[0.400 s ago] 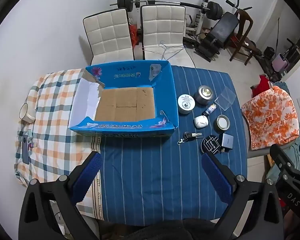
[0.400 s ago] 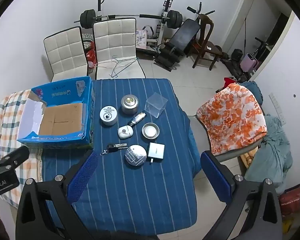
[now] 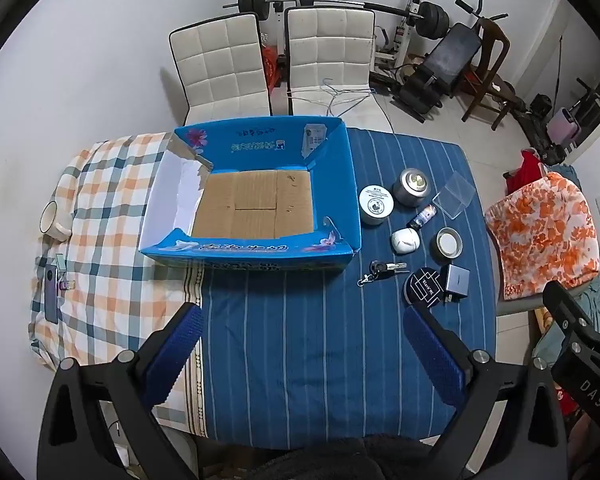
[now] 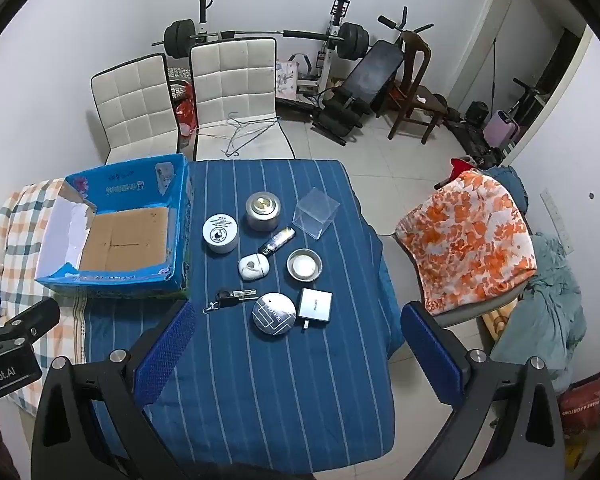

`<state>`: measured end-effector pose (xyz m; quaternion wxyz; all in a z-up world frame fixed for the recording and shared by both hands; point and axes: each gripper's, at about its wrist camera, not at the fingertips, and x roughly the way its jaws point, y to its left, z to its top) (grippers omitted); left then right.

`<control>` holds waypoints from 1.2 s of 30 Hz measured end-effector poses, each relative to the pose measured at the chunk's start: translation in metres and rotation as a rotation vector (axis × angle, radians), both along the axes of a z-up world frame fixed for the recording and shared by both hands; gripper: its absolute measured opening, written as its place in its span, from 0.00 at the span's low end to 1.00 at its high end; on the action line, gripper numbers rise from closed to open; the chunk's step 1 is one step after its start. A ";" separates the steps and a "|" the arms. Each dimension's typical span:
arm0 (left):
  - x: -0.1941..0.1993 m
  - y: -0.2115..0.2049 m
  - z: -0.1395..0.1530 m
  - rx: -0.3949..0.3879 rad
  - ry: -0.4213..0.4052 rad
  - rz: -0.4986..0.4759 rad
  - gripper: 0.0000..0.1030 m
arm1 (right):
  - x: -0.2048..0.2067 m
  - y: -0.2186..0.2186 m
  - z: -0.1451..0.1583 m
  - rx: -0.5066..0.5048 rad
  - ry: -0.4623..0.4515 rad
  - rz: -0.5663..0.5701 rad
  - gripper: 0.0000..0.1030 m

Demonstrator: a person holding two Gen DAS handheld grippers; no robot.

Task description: Organize rigid objects

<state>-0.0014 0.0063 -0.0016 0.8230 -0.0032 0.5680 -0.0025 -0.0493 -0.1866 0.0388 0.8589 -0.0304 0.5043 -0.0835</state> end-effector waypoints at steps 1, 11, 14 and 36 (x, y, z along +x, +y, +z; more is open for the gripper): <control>0.000 0.001 0.000 -0.001 0.001 0.000 1.00 | 0.000 0.003 0.000 -0.004 -0.001 0.002 1.00; -0.003 0.002 -0.002 -0.005 -0.003 0.008 1.00 | -0.008 0.002 0.011 0.006 -0.037 0.002 1.00; -0.003 0.004 -0.001 -0.005 -0.003 0.010 1.00 | -0.009 0.002 0.013 0.010 -0.037 0.006 1.00; -0.015 0.017 0.010 -0.005 -0.031 0.023 1.00 | -0.018 0.014 0.020 0.024 -0.047 0.014 1.00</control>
